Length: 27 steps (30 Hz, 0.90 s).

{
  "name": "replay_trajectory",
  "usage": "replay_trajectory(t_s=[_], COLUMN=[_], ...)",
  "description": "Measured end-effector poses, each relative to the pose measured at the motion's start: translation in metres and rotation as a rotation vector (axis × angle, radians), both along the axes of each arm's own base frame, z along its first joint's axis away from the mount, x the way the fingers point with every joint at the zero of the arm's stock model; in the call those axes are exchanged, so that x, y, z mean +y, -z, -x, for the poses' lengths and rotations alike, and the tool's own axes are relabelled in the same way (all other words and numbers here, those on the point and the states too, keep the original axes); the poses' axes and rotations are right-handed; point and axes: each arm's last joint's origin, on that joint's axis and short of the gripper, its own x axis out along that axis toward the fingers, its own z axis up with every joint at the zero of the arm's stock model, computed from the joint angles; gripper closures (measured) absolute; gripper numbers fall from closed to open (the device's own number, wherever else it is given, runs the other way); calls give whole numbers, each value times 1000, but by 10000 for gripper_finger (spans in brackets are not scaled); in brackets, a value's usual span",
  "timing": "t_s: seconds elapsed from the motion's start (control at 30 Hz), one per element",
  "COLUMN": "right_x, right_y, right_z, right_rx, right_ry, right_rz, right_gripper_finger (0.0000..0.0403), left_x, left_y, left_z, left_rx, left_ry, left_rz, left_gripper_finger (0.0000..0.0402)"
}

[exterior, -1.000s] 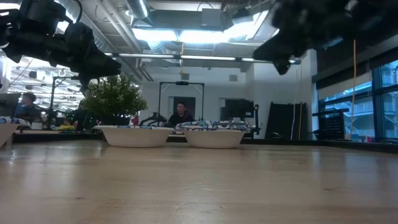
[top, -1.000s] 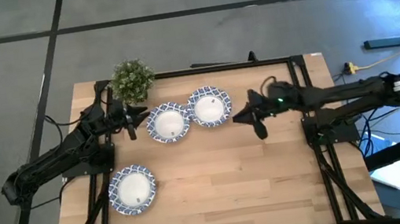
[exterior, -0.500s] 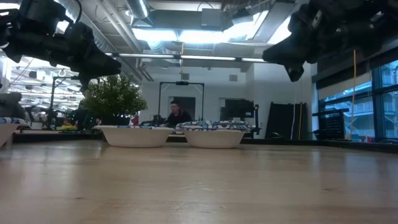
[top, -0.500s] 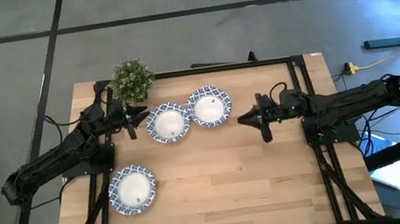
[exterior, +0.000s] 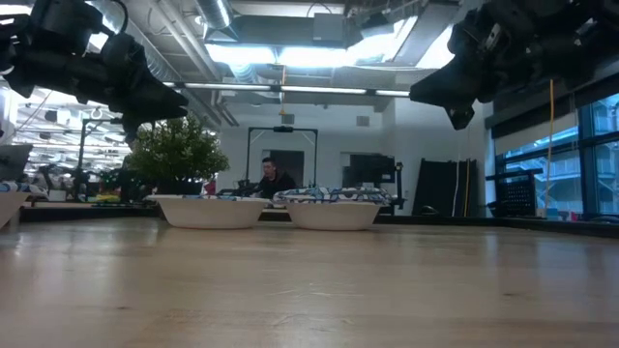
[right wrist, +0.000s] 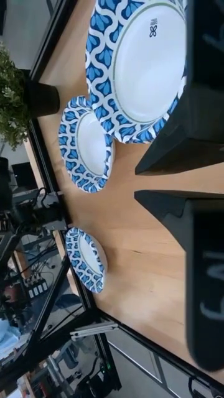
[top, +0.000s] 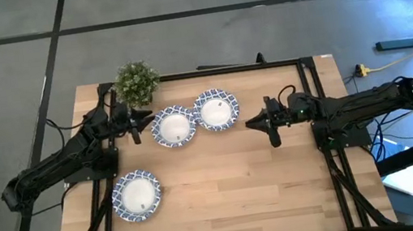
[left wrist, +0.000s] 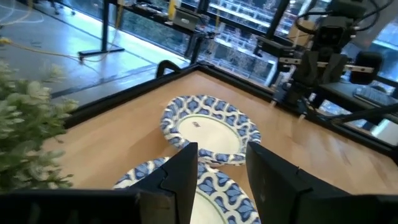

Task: Nest bowls inside each other
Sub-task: Stack the white bowl on the other white bowl

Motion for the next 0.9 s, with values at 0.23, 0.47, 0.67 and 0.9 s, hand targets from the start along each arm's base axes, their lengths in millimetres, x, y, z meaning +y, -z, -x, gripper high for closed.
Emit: replay_trajectory(t_s=[0.23,0.47,0.67,0.9], right_x=[0,0,0,0], right_y=[0,2,2,5], right_z=[0,0,1,1], right_rx=[3,17,22,49], right_ry=[0,1,1,2], right_rz=[-1,-5,-7,-12], right_gripper_finger=[352,352,352,352], left_x=[-1,-2,-5,-11], left_y=[0,4,8,-2], left_z=[0,0,0,-2], left_rx=[-6,25,56,129], left_ry=[41,70,118,190], left_rz=[12,45,62,18], left_gripper_finger=[261,195,167,167])
